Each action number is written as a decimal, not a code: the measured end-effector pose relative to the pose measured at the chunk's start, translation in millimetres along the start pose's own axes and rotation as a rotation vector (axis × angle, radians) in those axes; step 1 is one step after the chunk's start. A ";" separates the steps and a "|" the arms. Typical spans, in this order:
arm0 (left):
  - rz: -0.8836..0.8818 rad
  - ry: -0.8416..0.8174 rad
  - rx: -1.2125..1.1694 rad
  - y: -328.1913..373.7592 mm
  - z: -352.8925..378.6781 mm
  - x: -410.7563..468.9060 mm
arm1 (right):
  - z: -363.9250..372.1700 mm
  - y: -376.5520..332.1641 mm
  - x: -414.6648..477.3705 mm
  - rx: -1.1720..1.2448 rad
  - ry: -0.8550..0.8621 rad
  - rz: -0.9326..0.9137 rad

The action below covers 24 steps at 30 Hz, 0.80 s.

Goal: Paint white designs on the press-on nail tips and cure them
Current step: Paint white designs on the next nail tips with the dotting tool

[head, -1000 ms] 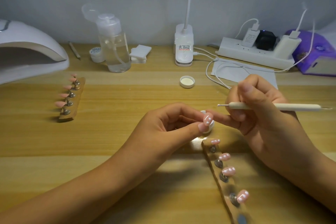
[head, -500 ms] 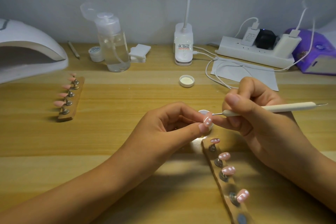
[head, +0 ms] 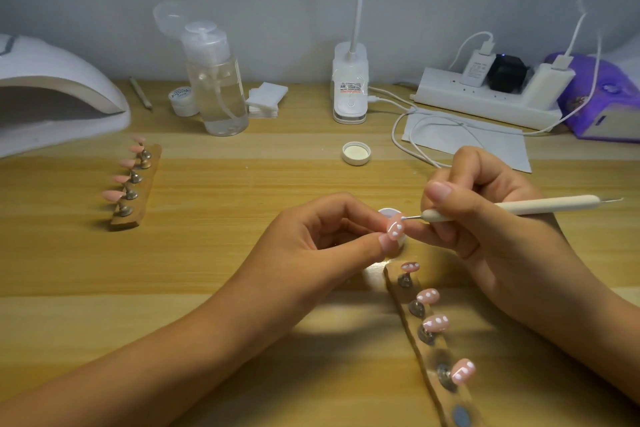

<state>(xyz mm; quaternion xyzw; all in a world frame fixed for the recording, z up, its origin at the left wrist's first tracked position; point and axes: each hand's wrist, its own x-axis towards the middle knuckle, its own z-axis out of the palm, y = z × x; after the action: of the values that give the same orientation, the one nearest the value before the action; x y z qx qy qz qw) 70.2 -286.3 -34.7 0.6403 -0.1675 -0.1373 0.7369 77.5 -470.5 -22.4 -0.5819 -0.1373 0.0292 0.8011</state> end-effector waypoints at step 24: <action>-0.005 0.010 -0.004 0.4 0.6 0.7 | -0.8 0.3 1.3 0.029 0.002 0.011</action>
<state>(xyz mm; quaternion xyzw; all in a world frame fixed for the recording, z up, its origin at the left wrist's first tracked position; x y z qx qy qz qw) 70.6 -287.1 -34.2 0.6400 -0.1618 -0.1363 0.7387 79.0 -470.8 -22.7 -0.5710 -0.1329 0.0352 0.8093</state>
